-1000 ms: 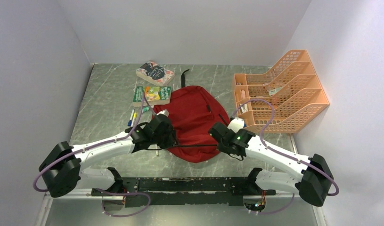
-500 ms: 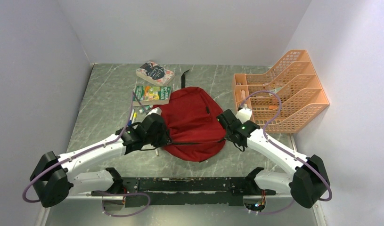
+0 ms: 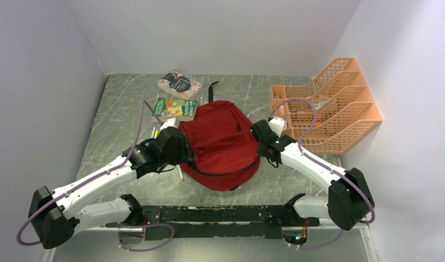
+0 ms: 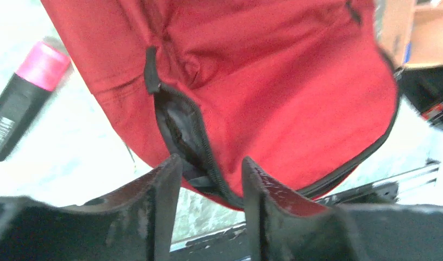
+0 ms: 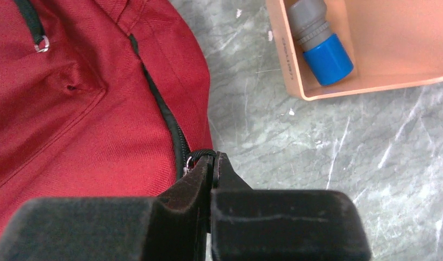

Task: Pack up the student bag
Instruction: Unzip the student bag at the center of the board.

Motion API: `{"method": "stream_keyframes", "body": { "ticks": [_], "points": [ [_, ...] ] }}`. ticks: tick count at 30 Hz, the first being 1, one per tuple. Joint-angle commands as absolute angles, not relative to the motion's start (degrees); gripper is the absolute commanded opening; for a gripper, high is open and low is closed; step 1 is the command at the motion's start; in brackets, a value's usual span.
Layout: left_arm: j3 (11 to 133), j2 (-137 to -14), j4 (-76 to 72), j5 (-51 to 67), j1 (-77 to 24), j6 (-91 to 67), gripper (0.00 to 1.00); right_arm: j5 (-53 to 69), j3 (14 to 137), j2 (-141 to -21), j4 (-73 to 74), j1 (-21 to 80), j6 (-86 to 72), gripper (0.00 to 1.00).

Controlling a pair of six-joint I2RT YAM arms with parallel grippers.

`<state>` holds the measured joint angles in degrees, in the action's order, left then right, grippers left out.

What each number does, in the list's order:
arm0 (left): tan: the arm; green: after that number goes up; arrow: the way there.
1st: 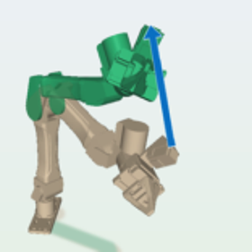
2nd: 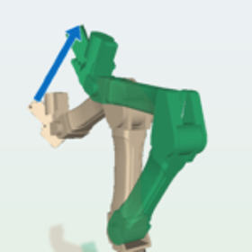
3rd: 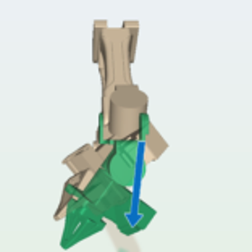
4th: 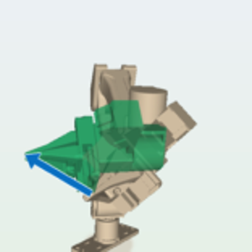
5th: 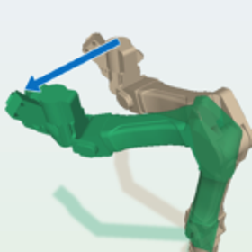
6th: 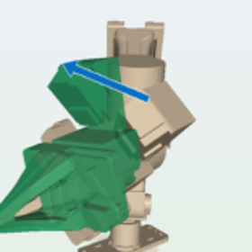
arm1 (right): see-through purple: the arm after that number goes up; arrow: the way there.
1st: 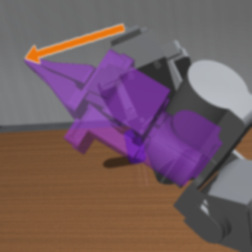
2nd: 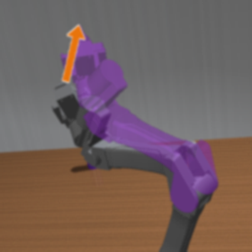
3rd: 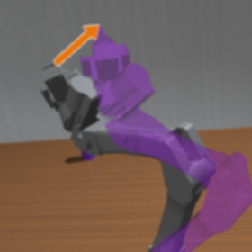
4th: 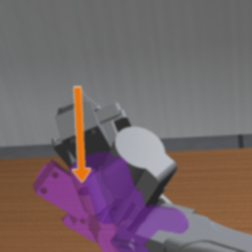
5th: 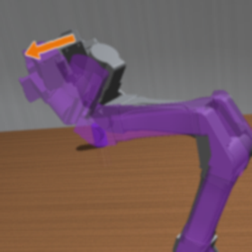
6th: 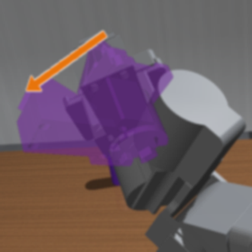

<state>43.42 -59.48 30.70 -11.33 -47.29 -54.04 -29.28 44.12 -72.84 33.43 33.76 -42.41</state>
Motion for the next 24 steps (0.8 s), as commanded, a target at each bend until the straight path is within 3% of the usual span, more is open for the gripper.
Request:
{"method": "stream_keyframes", "body": {
  "ticks": [1,5,9,13,24],
  "points": [
    [49.3,-55.9,31.8,-17.1,-47.4,-44.7,0.56,-24.0,42.0,-68.4,29.6,32.7,-38.2,0.00],
    [49.7,-54.6,19.7,-16.3,-52.9,-34.4,0.67,-15.9,37.7,-63.0,26.4,32.7,-39.4,0.00],
    [48.8,-60.5,3.2,-5.6,-59.1,-20.4,0.64,-14.5,36.8,-60.5,26.6,32.5,-40.3,0.00],
    [48.1,-66.0,-6.8,-12.1,-68.7,-6.1,0.66,-13.7,34.8,-57.6,26.2,32.3,-42.2,0.00],
    [52.5,-83.4,-14.2,-10.9,-74.6,-6.0,0.67,-8.1,32.4,-50.7,24.3,31.1,-45.3,0.00]
  ]
}}
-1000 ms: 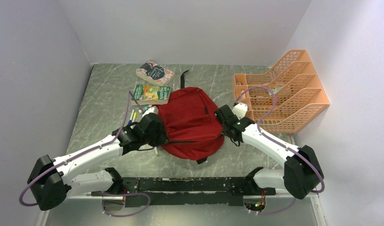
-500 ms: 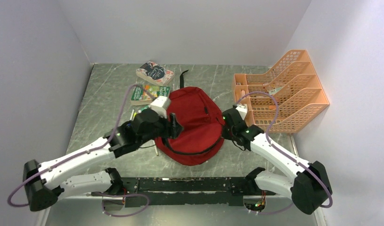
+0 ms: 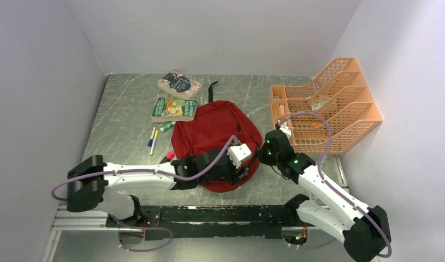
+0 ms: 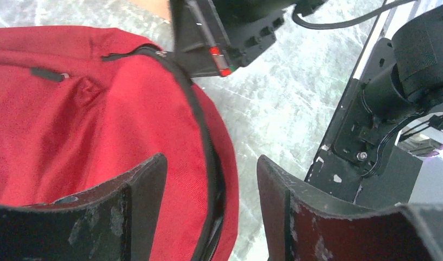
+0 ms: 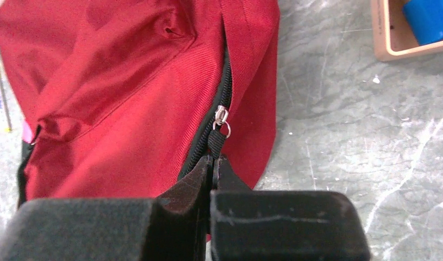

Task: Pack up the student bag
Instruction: Unzip the student bag at the center of the board.

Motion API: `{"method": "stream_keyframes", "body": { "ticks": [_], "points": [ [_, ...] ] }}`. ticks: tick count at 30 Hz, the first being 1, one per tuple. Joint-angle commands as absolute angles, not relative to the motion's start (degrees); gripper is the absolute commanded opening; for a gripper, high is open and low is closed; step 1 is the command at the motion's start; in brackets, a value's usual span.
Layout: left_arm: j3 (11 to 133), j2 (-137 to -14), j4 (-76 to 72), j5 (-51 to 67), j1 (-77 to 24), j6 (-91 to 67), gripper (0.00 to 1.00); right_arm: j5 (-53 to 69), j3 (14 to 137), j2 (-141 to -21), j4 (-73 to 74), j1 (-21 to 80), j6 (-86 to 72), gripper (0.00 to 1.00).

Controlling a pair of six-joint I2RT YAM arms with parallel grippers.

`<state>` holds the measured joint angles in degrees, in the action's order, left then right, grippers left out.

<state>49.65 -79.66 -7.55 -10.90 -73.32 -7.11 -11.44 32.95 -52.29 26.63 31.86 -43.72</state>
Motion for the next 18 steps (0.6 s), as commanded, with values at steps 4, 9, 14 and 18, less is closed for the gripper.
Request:
{"method": "stream_keyframes", "body": {
  "ticks": [4,9,14,18],
  "points": [
    [54.3,-88.0,-15.0,-10.7,-75.8,-6.5,0.67,-7.6,32.3,-50.9,24.5,30.7,-45.4,0.00],
    [56.0,-92.2,-13.3,-15.1,-76.1,-6.7,0.61,-6.8,31.8,-49.9,24.3,30.0,-45.8,0.00],
    [55.2,-93.8,-10.5,-21.7,-76.1,-9.1,0.45,-6.5,32.5,-50.4,25.4,29.3,-45.1,0.00],
    [53.1,-94.3,-11.5,-22.1,-76.1,-10.0,0.37,-5.7,33.5,-51.4,25.6,29.0,-44.3,0.00]
  ]
}}
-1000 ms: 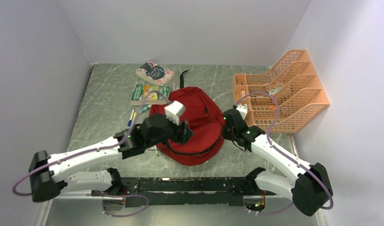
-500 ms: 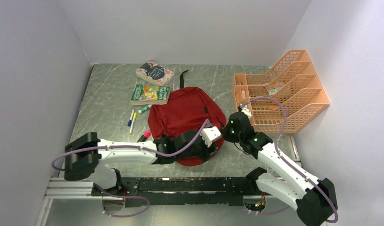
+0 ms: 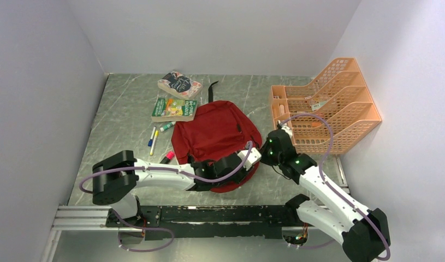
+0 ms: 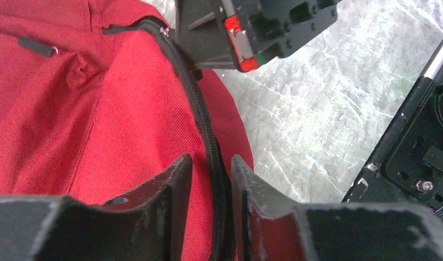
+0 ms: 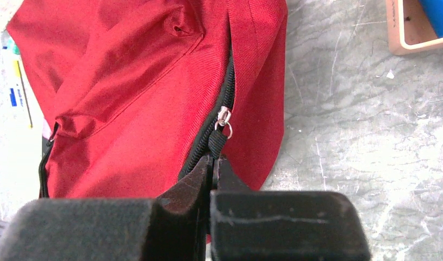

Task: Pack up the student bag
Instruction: Unzip the student bag at the center of the board.

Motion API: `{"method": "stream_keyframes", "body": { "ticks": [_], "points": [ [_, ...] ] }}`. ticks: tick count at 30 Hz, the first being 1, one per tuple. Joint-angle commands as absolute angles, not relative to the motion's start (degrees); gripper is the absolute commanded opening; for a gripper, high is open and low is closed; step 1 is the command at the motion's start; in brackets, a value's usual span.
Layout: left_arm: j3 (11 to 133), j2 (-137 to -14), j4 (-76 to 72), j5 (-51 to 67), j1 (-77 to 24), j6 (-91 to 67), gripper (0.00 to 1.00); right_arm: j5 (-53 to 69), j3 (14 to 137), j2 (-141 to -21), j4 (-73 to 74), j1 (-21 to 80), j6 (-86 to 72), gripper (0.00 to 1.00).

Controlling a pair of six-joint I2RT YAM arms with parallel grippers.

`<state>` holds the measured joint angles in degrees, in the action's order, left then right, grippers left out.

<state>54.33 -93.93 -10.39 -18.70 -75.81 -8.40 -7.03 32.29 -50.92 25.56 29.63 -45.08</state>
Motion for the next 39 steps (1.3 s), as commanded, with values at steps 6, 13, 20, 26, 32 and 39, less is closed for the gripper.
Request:
{"method": "stream_keyframes", "body": {
  "ticks": [6,13,20,26,32,39],
  "points": [
    [51.2,-94.4,-10.9,-22.1,-76.1,-11.6,0.06,-7.2,35.7,-55.0,27.3,28.2,-42.4,0.00],
    [46.3,-92.0,-11.3,-21.1,-76.1,-13.7,0.05,-12.7,39.6,-62.9,31.3,24.4,-40.3,0.00],
    [44.8,-89.9,-11.4,-19.5,-76.1,-13.5,0.05,-15.3,44.4,-70.0,30.5,22.3,-36.6,0.00],
    [44.4,-89.4,-11.3,-17.5,-76.1,-13.6,0.05,-15.6,47.2,-75.7,26.1,21.3,-34.4,0.00],
    [43.9,-88.9,-11.5,-16.1,-76.2,-13.8,0.05,-16.8,50.9,-82.1,22.3,20.5,-32.7,0.00],
    [43.6,-88.3,-11.6,-15.8,-77.1,-14.3,0.05,-15.0,54.7,-89.5,16.7,20.1,-32.0,0.00]
  ]
}}
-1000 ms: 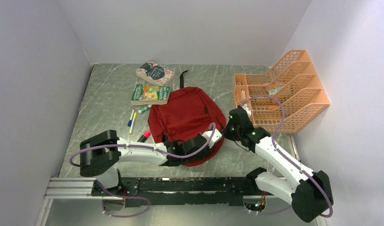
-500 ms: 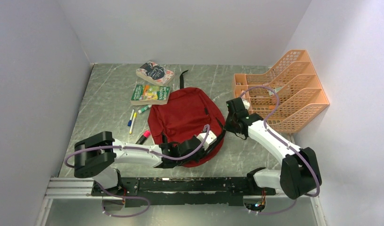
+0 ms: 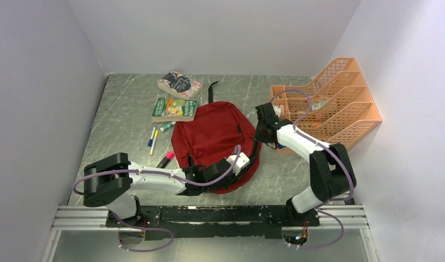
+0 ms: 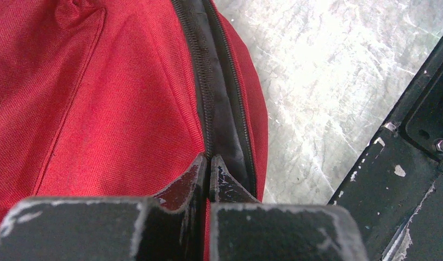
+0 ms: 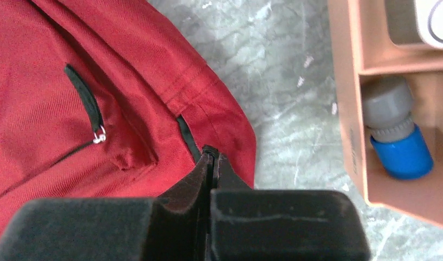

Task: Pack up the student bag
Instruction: Unzip the student bag at the center of the board.

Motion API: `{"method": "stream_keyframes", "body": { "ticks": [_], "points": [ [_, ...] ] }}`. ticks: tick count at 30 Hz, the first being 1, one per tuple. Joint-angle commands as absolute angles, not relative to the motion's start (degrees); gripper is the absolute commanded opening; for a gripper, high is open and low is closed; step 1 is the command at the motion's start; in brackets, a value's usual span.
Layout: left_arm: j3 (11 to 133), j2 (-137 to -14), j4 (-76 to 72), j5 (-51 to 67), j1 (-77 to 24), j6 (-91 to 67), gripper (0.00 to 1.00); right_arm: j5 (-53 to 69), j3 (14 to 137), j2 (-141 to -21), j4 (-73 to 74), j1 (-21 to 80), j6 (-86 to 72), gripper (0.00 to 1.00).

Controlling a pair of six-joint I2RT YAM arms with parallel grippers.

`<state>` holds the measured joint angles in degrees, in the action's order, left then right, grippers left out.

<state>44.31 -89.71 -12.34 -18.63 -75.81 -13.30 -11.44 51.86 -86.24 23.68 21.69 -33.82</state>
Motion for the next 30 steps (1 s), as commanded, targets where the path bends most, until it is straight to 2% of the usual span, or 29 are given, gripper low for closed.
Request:
{"method": "stream_keyframes", "body": {
  "ticks": [1,11,12,14,16,20,26,30],
  "points": [
    [43.8,-88.3,-11.3,-15.9,-77.4,-14.2,0.05,-14.9,55.4,-90.5,16.2,20.1,-31.7,0.00],
    [45.1,-88.3,-8.6,-17.8,-78.0,-14.3,0.05,-13.6,59.9,-96.5,15.3,19.5,-30.1,0.00],
    [45.6,-88.3,-7.7,-18.7,-78.0,-14.4,0.05,-14.5,59.4,-95.7,15.5,19.4,-29.9,0.02],
    [47.1,-88.0,-5.6,-20.5,-77.9,-14.6,0.05,-15.8,58.2,-93.4,15.9,19.3,-29.7,0.12],
    [50.2,-88.0,-3.1,-21.5,-77.1,-14.6,0.05,-16.1,56.4,-90.0,16.0,19.2,-29.6,0.29],
    [58.9,-89.3,5.5,-17.3,-71.6,-13.9,0.05,-14.7,51.3,-80.9,16.2,19.2,-31.1,0.43],
    [66.5,-90.9,8.4,-11.7,-62.2,-10.0,0.05,-4.5,42.8,-65.8,14.5,19.2,-36.8,0.50],
    [72.7,-95.7,11.4,-8.5,-57.2,-4.8,0.05,-2.4,39.8,-60.1,15.4,19.2,-38.0,0.52]
  ]
}}
